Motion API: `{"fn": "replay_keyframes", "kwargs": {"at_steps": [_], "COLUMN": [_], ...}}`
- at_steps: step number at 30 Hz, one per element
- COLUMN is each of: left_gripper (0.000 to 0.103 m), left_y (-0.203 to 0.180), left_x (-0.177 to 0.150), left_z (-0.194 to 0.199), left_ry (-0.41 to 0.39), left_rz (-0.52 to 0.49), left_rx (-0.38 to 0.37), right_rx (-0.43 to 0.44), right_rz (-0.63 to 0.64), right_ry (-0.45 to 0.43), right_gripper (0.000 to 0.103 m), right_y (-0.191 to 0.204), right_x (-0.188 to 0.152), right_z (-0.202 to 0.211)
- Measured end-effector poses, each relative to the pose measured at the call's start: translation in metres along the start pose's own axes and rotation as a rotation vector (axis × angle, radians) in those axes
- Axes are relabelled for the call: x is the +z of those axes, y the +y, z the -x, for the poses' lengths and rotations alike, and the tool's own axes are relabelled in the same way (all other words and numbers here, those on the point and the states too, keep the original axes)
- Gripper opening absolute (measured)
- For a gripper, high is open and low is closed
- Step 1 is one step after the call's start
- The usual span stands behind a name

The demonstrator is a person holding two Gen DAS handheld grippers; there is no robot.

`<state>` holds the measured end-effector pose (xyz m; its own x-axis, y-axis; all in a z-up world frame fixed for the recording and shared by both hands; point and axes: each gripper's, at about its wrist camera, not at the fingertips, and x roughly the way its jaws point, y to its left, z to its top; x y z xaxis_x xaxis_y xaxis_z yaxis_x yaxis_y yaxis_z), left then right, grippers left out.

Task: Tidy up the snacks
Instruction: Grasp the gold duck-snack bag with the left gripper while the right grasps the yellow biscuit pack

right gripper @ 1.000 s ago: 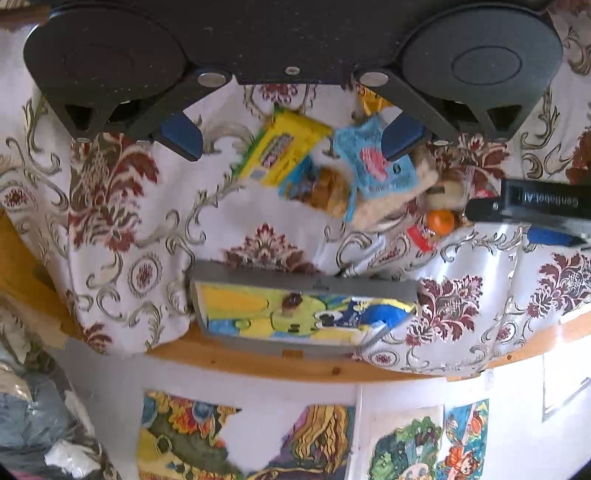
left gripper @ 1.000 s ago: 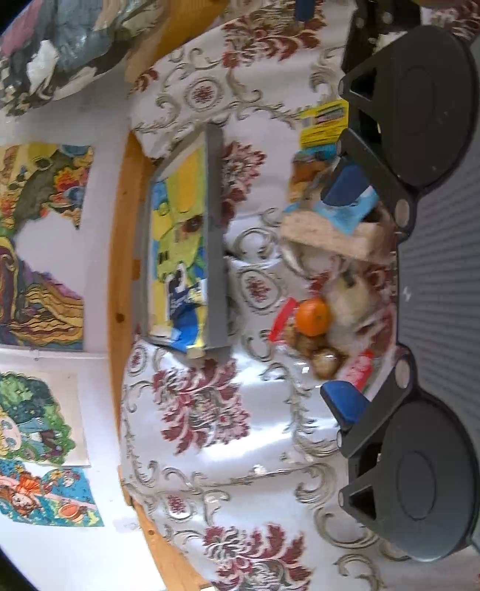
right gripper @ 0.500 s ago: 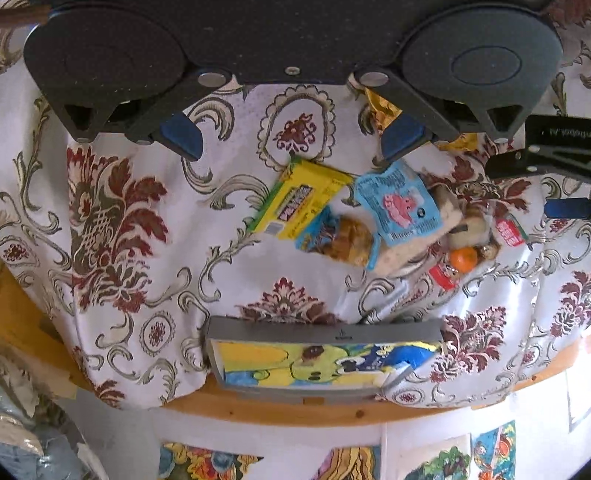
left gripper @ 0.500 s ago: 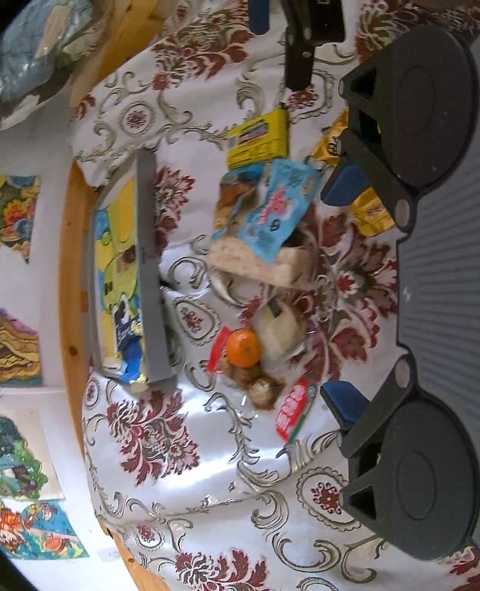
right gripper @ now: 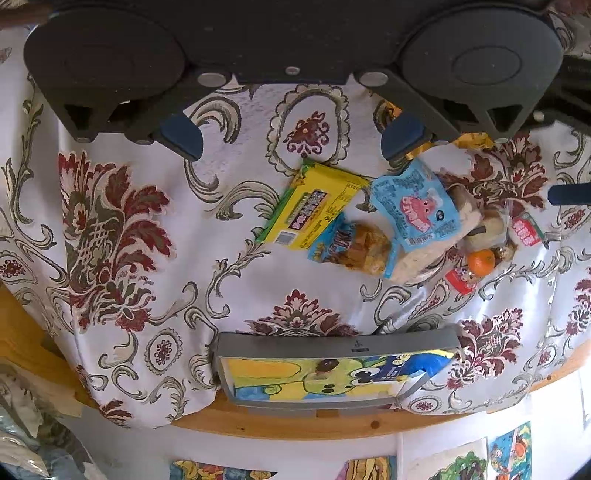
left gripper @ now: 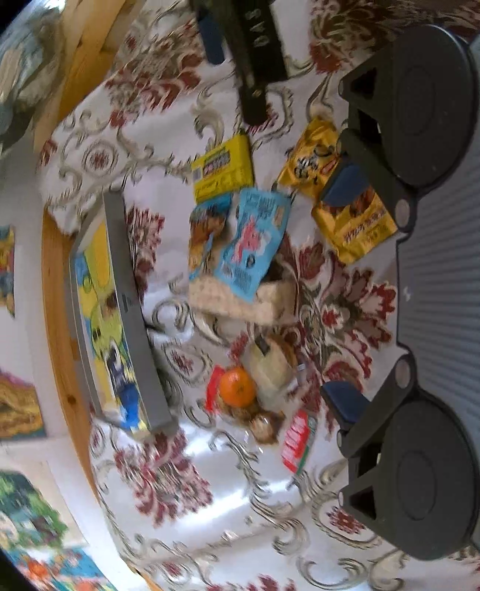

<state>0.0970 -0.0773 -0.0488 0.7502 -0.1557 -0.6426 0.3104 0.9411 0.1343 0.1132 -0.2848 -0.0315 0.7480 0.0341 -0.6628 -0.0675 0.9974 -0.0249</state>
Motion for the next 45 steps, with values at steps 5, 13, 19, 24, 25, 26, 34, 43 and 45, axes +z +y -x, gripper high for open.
{"fn": "replay_keyframes", "kwargs": {"at_steps": [5, 13, 19, 24, 25, 26, 34, 43, 45], "left_gripper": [0.102, 0.102, 0.103, 0.099, 0.097, 0.096, 0.086, 0.074, 0.071], "left_y": [-0.015, -0.024, -0.032, -0.039, -0.04, -0.04, -0.043, -0.049, -0.051], "left_x": [0.003, 0.001, 0.001, 0.004, 0.006, 0.007, 0.009, 0.006, 0.005], "left_z": [-0.003, -0.01, -0.013, -0.018, -0.019, -0.02, -0.024, -0.028, -0.029], "left_ry": [-0.009, 0.012, 0.006, 0.003, 0.003, 0.005, 0.021, 0.037, 0.036], "left_rz": [-0.122, -0.218, -0.297, -0.352, -0.352, -0.351, -0.41, -0.505, -0.532], "left_rx": [-0.064, -0.115, -0.153, -0.201, -0.213, -0.219, -0.282, -0.345, -0.351], "right_rx": [0.034, 0.106, 0.112, 0.082, 0.073, 0.066, 0.061, 0.07, 0.071], "right_rz": [-0.018, -0.02, -0.026, -0.006, 0.0, 0.006, 0.009, -0.03, -0.041], "right_ry": [0.01, 0.026, -0.007, -0.041, -0.046, -0.051, -0.068, -0.038, -0.034], "right_gripper": [0.102, 0.102, 0.102, 0.098, 0.096, 0.096, 0.091, 0.089, 0.088], "right_y": [-0.003, 0.0, 0.001, 0.004, 0.005, 0.005, 0.011, 0.01, 0.008], "right_x": [0.0, 0.0, 0.007, 0.014, 0.015, 0.016, 0.023, 0.024, 0.024], "right_z": [-0.005, -0.011, -0.021, -0.035, -0.037, -0.04, -0.059, -0.074, -0.075]}}
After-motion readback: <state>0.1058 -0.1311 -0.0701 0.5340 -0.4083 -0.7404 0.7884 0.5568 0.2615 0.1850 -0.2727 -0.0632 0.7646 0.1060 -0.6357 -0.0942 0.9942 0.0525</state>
